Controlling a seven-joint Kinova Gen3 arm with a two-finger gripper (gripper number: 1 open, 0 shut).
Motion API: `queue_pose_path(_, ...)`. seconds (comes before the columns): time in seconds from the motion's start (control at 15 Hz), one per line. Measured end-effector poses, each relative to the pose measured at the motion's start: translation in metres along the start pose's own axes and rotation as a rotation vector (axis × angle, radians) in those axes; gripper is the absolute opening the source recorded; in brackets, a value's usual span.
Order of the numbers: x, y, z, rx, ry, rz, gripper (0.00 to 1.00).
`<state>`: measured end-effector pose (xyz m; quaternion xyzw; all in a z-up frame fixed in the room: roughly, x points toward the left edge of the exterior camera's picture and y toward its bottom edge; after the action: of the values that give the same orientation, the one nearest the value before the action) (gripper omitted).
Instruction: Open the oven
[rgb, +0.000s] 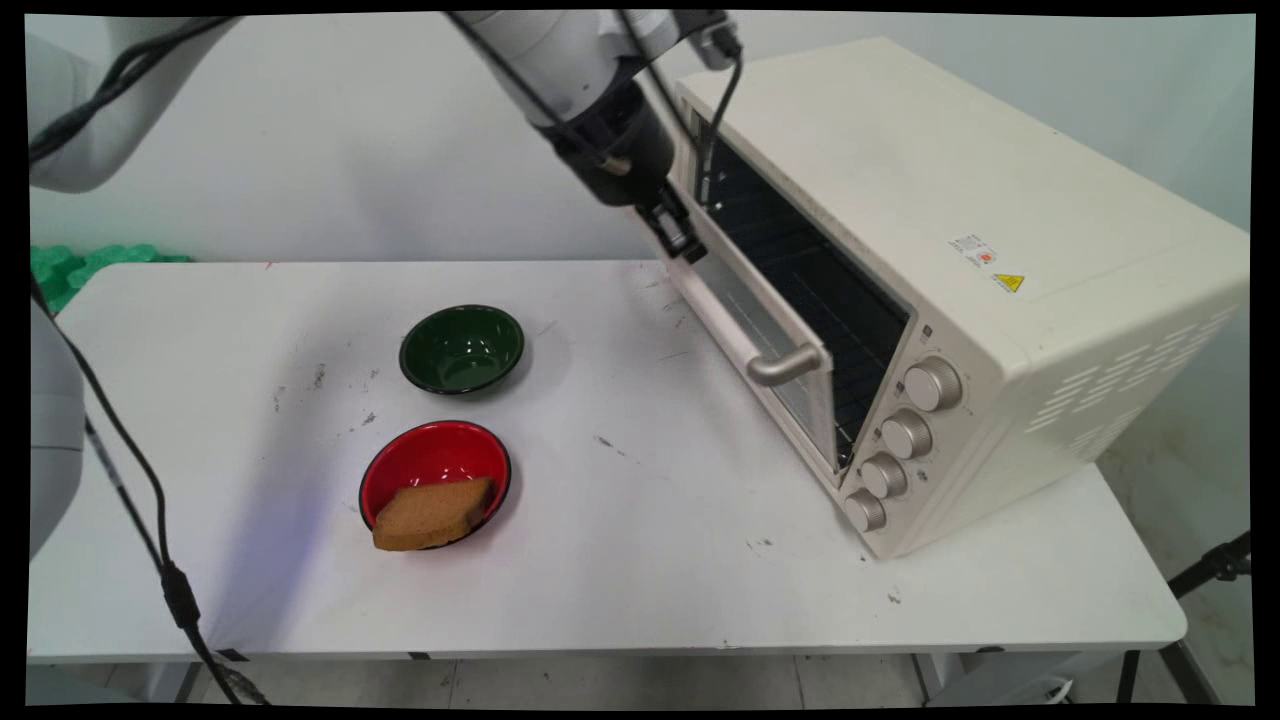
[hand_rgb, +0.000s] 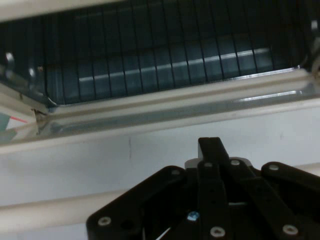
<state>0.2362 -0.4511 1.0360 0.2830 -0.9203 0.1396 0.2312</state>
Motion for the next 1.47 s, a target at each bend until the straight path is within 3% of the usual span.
queue_pose_path(0.8,-0.099,-0.005,0.005,-0.03,0.026,0.066,0.0)
queue_pose_path(1.2,-0.152,-0.01,0.007,-0.019,0.035,0.031,0.0)
queue_pose_path(1.47,-0.191,-0.011,0.011,-0.018,0.068,0.006,0.0)
